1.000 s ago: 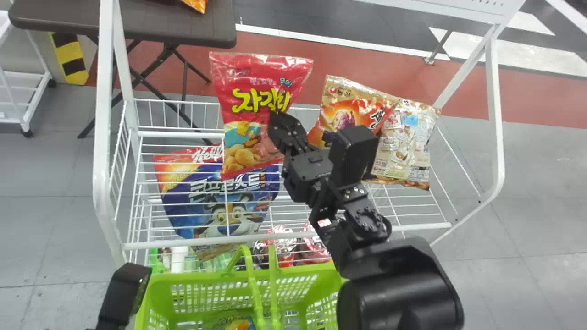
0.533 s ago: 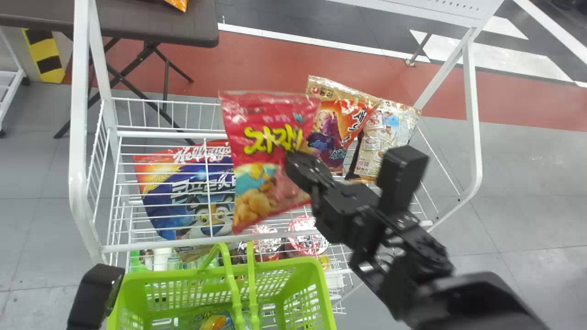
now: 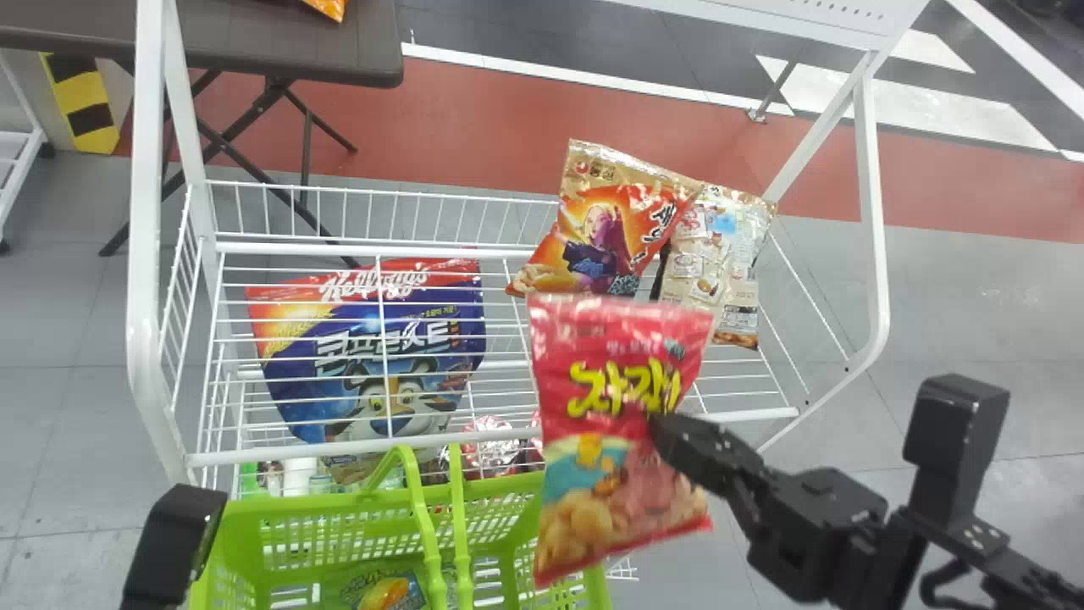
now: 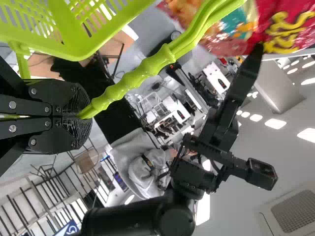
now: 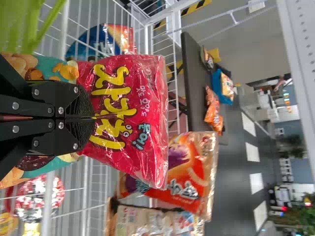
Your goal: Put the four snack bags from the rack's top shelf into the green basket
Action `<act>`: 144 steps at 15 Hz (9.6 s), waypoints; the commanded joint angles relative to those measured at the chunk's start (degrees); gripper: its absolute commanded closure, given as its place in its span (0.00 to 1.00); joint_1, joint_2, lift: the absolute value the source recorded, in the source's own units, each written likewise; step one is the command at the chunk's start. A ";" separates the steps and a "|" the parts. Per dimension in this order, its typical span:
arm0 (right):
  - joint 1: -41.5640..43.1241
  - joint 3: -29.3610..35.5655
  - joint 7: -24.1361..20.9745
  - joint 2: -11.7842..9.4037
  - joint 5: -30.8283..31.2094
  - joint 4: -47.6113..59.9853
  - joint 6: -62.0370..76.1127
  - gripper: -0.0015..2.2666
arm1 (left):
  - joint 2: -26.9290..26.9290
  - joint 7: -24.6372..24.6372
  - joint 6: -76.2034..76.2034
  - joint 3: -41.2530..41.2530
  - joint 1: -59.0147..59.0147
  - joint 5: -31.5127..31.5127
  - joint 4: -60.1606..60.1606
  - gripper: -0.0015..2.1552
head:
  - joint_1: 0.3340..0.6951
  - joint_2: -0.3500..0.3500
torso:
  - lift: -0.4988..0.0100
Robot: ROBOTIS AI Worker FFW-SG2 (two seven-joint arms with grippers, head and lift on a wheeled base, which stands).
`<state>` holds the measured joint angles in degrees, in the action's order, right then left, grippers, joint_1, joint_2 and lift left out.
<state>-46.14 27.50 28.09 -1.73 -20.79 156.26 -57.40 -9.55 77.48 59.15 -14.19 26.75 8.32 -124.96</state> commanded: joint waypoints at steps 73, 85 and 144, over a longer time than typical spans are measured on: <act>8.88 2.03 5.04 1.12 1.81 1.06 -28.51 0.97 | 0.58 -1.63 -1.01 -1.72 -0.56 -0.05 -0.81 0.77 | 1.00 0.00 | 0.98; 3.08 -12.39 10.93 0.94 0.67 -1.84 -17.97 0.97 | 0.67 -2.25 -0.83 -3.03 -0.64 -0.32 -0.73 0.77 | 1.00 0.00 | 0.98; 13.80 0.53 2.23 1.20 2.25 5.02 -32.68 0.99 | 0.58 -3.22 1.28 -4.35 -2.14 -1.02 -0.46 0.77 | 1.00 0.00 | 0.98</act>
<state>-28.55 27.99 29.31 -0.60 -16.61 158.82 -89.56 -9.05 74.42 60.43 -18.39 24.52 7.30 -125.43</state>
